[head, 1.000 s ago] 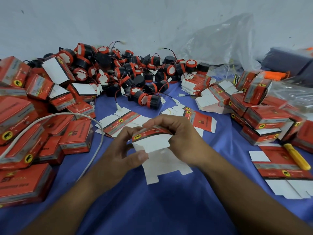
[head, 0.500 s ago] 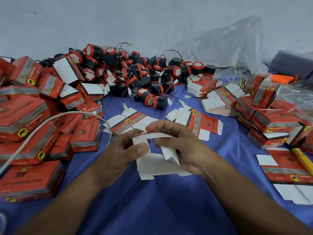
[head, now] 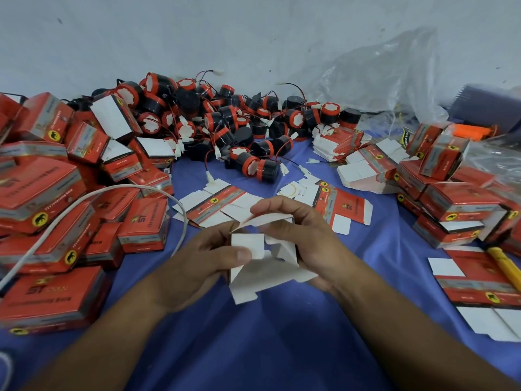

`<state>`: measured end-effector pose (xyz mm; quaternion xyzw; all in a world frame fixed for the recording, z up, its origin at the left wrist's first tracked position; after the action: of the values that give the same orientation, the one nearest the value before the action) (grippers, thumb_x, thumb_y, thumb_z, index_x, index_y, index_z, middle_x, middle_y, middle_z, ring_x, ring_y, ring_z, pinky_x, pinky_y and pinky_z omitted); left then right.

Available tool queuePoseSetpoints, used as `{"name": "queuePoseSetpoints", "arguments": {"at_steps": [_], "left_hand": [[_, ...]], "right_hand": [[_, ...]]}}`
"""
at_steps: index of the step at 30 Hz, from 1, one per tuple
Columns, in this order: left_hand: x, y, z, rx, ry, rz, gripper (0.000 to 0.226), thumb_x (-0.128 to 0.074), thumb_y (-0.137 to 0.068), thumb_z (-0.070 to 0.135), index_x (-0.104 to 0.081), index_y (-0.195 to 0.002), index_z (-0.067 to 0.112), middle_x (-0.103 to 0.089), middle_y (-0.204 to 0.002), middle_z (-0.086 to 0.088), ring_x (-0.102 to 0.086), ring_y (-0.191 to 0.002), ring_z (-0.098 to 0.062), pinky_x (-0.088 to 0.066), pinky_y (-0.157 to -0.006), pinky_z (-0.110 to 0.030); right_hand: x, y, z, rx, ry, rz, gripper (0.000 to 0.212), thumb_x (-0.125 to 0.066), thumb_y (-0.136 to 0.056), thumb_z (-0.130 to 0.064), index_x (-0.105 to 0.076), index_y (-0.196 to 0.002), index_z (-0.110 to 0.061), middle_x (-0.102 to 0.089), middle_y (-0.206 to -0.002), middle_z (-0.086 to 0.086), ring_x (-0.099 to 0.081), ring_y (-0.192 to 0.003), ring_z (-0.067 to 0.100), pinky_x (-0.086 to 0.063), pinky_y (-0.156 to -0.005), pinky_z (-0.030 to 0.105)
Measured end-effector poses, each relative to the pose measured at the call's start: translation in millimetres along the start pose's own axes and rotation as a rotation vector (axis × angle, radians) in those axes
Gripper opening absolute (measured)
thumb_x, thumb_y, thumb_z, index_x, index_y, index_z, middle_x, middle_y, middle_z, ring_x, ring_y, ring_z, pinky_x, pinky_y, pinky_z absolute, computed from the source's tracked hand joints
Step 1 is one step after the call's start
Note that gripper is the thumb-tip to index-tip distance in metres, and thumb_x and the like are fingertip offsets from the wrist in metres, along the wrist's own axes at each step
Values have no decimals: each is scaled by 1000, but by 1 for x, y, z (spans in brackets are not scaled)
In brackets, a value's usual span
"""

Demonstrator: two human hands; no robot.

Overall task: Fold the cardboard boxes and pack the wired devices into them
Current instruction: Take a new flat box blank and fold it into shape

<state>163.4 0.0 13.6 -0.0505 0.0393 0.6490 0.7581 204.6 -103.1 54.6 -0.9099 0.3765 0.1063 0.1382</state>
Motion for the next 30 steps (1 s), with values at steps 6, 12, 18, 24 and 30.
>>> {"name": "queuePoseSetpoints", "arguments": {"at_steps": [6,12,18,24,30], "left_hand": [[12,-7,8,-124,-49,156,42,-65,-73,35,-66,-106,8,-65,-103,-14,-60,-97,-24,-50,-80,-33],[40,-2,17,-247,31,463,28,-55,-85,26,-71,-107,31,-68,-119,-3,-64,-112,-30,-54,-87,-57],[38,1,10,-196,142,541,24,-55,-83,30,-76,-94,26,-73,-107,0,-65,-106,-27,-48,-96,-56],[31,-8,20,-306,104,537,45,-43,-99,3,-79,-82,23,-76,-81,9,-65,-96,-23,-54,-80,-24],[23,-9,22,-326,-17,384,44,-40,-103,37,-57,-133,11,-75,-106,5,-68,-103,-6,-54,-85,-21]], "right_hand": [[0,2,-8,170,265,86,15,-68,-82,-11,-72,-93,-21,-73,-86,-11,-66,-75,1,-49,-68,13],[-10,2,13,59,454,-139,77,-62,-87,-66,-44,-147,-21,-53,-147,-7,-45,-140,11,-39,-112,30],[-4,-2,9,38,460,-207,72,-73,-84,-53,-43,-147,-37,-42,-154,-9,-38,-145,13,-42,-110,43],[4,-6,3,116,276,13,31,-65,-94,-36,-63,-125,-30,-70,-116,-2,-67,-107,14,-58,-83,34],[11,-9,5,102,216,118,22,-58,-99,-17,-65,-119,-13,-74,-101,0,-69,-93,13,-58,-77,29]]}}
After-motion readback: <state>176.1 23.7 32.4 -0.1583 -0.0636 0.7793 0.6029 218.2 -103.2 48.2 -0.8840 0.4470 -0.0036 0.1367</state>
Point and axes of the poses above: each hand's wrist, its own y-axis away from the middle knuckle, its own x-axis out of the back of the hand, z = x × y, the point moved 9 cm from there along -y, towards the middle knuckle
